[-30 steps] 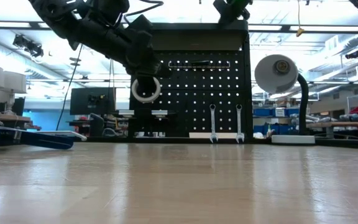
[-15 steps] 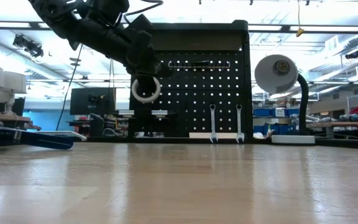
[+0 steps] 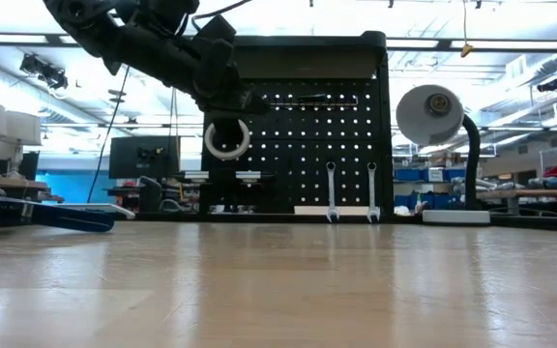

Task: Hang tools onto peg board
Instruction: Remove the right safety glasses from the top of the peg board

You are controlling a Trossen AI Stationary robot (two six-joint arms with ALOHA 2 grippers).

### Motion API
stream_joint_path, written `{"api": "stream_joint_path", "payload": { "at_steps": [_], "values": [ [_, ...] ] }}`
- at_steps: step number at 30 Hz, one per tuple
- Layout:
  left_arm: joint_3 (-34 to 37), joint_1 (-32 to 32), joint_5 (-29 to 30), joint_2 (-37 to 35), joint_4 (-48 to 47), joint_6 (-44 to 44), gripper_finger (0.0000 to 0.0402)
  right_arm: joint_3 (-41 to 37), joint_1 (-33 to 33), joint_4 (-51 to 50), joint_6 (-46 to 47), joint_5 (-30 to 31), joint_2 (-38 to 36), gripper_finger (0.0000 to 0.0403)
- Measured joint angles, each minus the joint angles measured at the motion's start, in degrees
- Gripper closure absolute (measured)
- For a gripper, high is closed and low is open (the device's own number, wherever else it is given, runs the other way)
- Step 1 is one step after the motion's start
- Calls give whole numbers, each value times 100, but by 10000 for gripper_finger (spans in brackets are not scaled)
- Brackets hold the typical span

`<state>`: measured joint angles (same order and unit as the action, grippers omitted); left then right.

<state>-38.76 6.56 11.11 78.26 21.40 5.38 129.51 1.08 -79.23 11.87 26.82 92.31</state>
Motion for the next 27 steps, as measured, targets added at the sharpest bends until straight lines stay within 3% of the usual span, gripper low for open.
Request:
{"api": "stream_joint_path", "payload": {
  "at_steps": [7, 13, 27],
  "values": [
    [2, -45, 0, 0, 96, -1, 287, -807, 961, -11, 750, 256, 2, 371],
    [2, -45, 2, 2, 146, -1, 287, -2175, 1490, 78, 1269, 359, 4, 376],
    [2, -43, 4, 2, 142, -3, 287, -4864, 1592, 1900, 1864, -326, -494, 376]
  ]
}}
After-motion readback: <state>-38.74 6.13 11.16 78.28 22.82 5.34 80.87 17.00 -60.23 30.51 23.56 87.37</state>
